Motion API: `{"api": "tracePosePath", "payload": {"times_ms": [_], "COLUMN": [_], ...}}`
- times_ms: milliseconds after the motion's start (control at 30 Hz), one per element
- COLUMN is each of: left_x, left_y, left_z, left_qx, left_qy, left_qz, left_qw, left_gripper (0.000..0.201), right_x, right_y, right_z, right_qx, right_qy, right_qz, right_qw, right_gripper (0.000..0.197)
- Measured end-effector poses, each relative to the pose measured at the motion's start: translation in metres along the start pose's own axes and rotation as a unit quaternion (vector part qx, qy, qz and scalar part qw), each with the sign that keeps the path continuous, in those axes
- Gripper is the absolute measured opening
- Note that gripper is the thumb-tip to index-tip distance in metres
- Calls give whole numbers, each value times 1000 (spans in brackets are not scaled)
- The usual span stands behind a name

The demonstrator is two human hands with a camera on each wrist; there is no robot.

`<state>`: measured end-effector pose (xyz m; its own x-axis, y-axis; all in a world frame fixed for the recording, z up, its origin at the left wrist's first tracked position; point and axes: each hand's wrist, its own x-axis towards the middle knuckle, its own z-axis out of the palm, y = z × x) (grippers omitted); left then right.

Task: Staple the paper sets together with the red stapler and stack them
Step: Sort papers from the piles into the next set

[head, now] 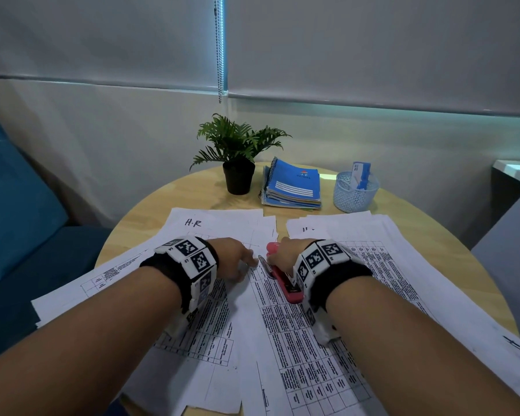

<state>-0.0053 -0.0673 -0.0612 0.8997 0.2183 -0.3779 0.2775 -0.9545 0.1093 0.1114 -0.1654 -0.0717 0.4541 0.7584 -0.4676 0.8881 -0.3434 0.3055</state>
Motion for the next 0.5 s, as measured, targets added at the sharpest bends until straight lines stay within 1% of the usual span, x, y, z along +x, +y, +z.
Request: {"api": "tracePosePath", "payload": {"times_ms": [133, 267, 400, 467, 500], "left_x": [0, -1, -2, -2, -1], "left_y": [0, 3, 4, 4, 4], "left_z": [0, 0, 0, -1, 0], "left_qx": [-2, 0, 7, 11, 13], "left_qy": [1, 12, 11, 7, 6], "left_qz": [2, 5, 6, 6, 6], "left_qw": [1000, 1000, 1000, 1000, 1000], "left_gripper": [50, 48, 48, 49, 49], "right_x": [8, 4, 1, 1, -1], "right_y": [5, 7, 7, 10, 11], "right_z": [2, -4, -6, -5, -5], "right_qx": [13, 3, -7, -4, 8], "right_qy": [17, -12, -8, -16, -13], "right_qz": [-5, -17, -19, -32, -38], "right_qw": [1000, 1000, 1000, 999, 999], "right_gripper": [25, 9, 8, 15, 15]}}
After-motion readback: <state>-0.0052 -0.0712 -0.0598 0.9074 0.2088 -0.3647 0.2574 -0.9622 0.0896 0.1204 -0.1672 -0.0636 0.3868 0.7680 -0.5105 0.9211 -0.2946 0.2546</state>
